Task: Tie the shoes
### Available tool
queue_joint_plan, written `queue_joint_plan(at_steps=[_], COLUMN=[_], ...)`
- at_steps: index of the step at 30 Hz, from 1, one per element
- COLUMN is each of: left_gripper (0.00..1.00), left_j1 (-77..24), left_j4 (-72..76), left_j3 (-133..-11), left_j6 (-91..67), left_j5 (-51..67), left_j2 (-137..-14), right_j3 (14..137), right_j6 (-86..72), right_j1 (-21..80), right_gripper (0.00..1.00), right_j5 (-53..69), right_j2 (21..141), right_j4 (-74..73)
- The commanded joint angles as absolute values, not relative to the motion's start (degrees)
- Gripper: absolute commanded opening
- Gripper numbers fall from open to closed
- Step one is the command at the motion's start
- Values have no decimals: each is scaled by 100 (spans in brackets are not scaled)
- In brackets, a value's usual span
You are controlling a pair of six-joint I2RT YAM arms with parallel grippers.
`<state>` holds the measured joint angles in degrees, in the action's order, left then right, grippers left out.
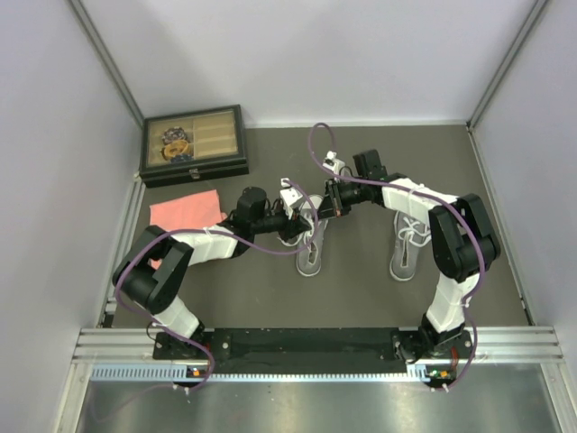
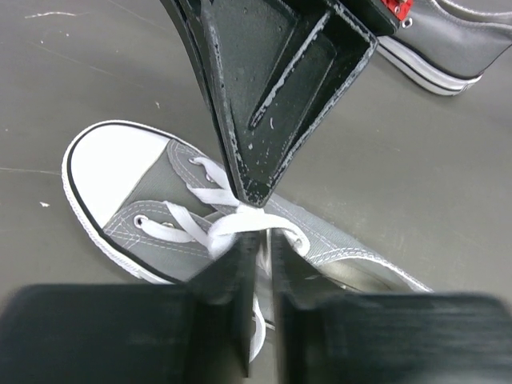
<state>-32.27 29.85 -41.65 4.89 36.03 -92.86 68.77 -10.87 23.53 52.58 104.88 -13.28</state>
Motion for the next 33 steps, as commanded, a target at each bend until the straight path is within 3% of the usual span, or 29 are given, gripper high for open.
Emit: queue_joint_plan(at_steps=[1, 7, 15, 20, 33], left_gripper=[23, 44, 44, 52, 42], left_j1=[-3112, -2953, -2304, -2206, -2364], left_j4=[2858, 2365, 1705, 1213, 870], left_j3=[-4105, -3921, -3885, -4297, -5177], left_j6=[580, 992, 1791, 3197, 4534], left_j5=[3603, 3726, 4278, 5079, 5774], left_j2=[-8913, -8350, -8041, -8393, -9211], right_j3=[6935, 6873, 6891, 6908, 6882], right_j6=[-941, -949, -897, -905, -923], right_j1=[2399, 2391, 2426, 2478, 2496], right_gripper=[0, 0, 0, 0, 0], right_j5=[5116, 5054, 5142, 5150, 5106], right_j2=[10231, 10143, 10134, 10143, 10125], right_j4=[-1169, -1143, -1187, -1187, -1248])
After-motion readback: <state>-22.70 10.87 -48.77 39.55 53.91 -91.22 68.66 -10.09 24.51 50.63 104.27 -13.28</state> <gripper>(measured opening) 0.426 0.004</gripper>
